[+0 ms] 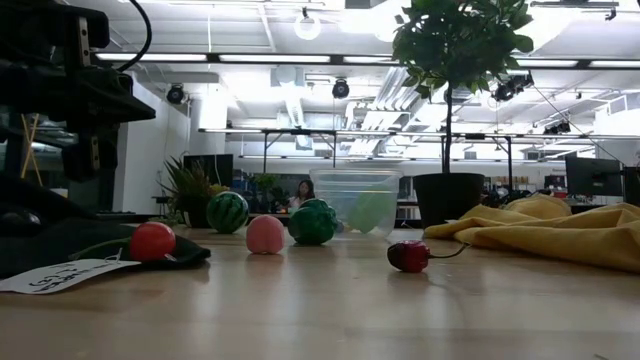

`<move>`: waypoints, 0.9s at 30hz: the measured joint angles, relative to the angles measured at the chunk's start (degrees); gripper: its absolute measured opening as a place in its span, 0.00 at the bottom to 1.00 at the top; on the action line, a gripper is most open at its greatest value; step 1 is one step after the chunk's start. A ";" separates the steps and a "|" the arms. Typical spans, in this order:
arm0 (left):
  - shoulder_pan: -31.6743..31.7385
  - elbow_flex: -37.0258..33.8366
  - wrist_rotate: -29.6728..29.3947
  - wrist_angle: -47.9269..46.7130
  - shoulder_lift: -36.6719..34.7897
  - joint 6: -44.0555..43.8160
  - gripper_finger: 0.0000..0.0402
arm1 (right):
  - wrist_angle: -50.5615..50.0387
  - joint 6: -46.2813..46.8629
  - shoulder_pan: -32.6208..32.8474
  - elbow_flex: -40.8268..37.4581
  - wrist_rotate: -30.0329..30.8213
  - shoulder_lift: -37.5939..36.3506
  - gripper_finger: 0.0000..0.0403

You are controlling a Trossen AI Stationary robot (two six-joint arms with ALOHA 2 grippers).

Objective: Pick and placing Produce into tupperware
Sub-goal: Put the raspberry into the transparent bin

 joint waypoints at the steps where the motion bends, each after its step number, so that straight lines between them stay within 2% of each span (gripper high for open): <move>1: 0.00 0.00 0.00 0.02 0.00 0.01 0.00 | 0.01 0.79 -0.16 -2.12 0.00 -1.24 0.21; 7: 0.00 0.00 0.00 0.02 -0.02 0.00 0.00 | 4.28 2.93 -1.42 -15.78 -1.08 -8.44 0.21; 15: 0.00 0.00 0.00 0.01 0.00 0.00 0.00 | 21.39 2.95 -4.17 -32.80 -2.86 -14.08 0.21; 19: 0.01 0.00 0.00 0.01 -0.01 0.00 0.00 | 28.08 2.93 -6.24 -38.61 -2.96 -14.72 0.21; 27: 0.02 0.00 0.00 0.00 0.00 0.00 0.00 | 40.09 1.03 -11.56 -45.03 -2.49 -14.70 0.21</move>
